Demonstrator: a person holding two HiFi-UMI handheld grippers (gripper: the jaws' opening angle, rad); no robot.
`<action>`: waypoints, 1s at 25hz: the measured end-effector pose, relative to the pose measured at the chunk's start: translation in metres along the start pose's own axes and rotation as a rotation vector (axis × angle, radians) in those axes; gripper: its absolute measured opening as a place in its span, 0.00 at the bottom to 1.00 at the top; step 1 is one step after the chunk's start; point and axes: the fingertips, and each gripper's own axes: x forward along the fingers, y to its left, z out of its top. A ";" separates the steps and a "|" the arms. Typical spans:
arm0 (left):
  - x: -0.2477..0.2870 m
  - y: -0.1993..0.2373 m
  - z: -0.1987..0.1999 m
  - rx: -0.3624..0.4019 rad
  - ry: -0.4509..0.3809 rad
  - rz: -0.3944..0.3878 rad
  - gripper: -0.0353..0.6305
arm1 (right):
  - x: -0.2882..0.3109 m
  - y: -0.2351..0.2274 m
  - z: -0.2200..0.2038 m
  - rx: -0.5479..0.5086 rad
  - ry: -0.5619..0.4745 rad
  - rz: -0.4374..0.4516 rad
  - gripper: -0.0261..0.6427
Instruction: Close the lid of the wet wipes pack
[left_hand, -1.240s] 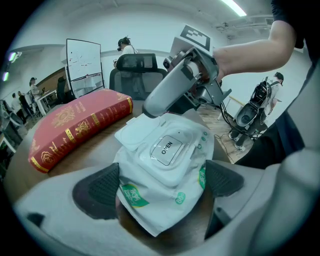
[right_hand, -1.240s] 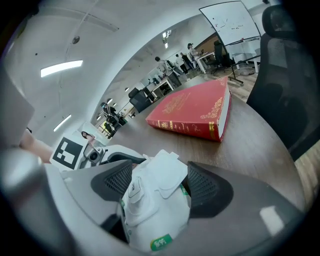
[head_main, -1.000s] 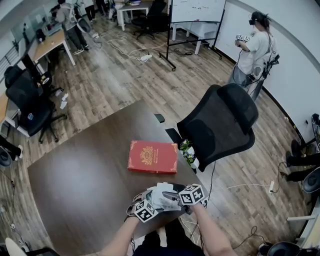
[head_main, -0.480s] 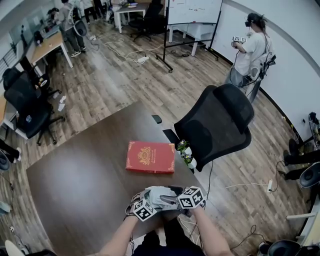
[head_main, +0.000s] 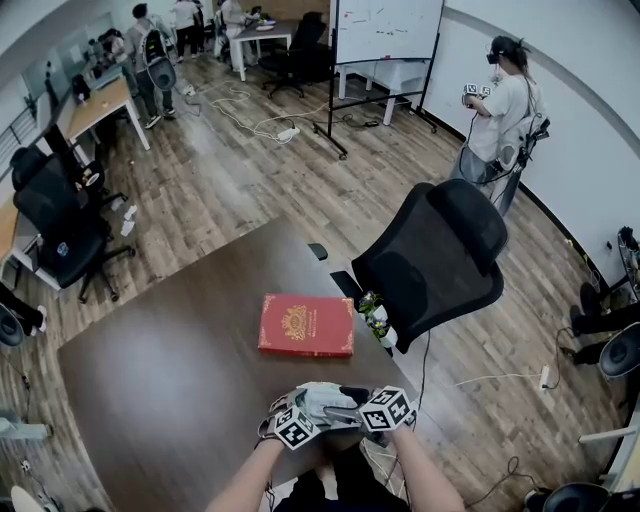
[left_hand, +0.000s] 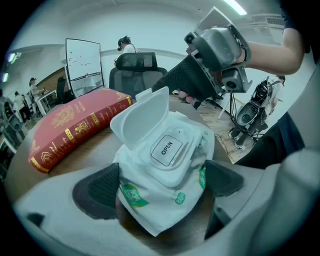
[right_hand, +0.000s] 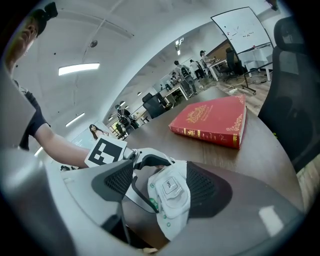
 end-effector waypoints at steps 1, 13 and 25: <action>0.000 0.000 0.000 0.000 0.001 0.000 0.86 | 0.001 0.003 -0.002 -0.021 0.018 -0.004 0.56; -0.001 0.005 0.004 0.006 -0.012 0.004 0.86 | 0.020 0.017 -0.018 -0.019 0.082 0.007 0.56; -0.002 0.001 0.002 0.006 -0.015 -0.005 0.86 | 0.024 0.000 -0.039 0.101 0.105 -0.092 0.51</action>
